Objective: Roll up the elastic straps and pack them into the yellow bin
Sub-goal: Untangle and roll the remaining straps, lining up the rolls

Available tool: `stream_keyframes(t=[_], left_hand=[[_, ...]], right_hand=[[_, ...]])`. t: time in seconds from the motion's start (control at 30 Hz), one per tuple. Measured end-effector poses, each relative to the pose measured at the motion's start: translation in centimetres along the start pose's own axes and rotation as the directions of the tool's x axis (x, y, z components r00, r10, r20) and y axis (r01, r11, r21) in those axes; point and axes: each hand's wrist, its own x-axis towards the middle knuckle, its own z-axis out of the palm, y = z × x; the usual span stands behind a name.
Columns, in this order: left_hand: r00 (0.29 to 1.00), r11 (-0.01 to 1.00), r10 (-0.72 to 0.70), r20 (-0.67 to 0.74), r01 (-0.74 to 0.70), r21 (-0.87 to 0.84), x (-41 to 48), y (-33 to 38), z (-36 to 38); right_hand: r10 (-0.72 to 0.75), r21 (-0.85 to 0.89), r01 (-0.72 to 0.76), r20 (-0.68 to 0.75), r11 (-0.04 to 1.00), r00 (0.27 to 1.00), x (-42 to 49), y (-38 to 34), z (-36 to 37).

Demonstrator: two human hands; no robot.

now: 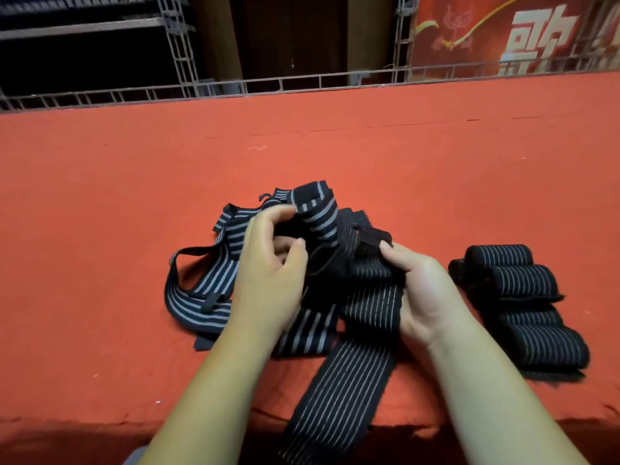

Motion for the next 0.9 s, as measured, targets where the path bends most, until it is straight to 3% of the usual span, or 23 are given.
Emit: stream_keyframes(t=[0.13,0.33,0.5,0.6,0.67,0.77,0.9], left_hand=[[0.976,0.988,0.037,0.215,-0.068,0.139,1.7,-1.7,0.5],[0.996,0.900,-0.039,0.085,-0.002,0.435,2.9,-5.0,0.8],[0.994,0.852,-0.114,0.003,0.096,0.514,3.2,-6.2,1.1],[0.988,0.870,-0.148,-0.037,0.148,0.471,2.9,-6.5,1.2],[0.996,0.862,-0.088,-0.004,0.078,0.501,2.7,-6.3,1.4],[0.979,0.780,0.062,0.195,-0.169,0.603,2.5,-6.2,1.7],[0.915,0.783,0.113,0.388,-0.322,0.532,2.7,-7.1,1.2]], right_hand=[[0.001,-0.143,-0.001,-0.005,0.990,1.000,-0.4,0.6,0.5],[-0.003,-0.382,-0.052,-0.140,0.923,0.990,-0.7,0.7,0.5],[-0.037,-0.595,-0.136,-0.269,0.792,0.962,-1.1,0.6,0.3],[-0.039,-0.645,-0.172,-0.299,0.744,0.954,-1.3,0.5,0.2],[-0.053,-0.668,-0.178,-0.311,0.723,0.949,-1.5,0.4,0.2],[-0.094,-0.705,-0.183,-0.335,0.685,0.938,-1.7,0.1,0.1],[-0.158,-0.751,-0.193,-0.368,0.632,0.916,-2.0,-0.4,0.0]])
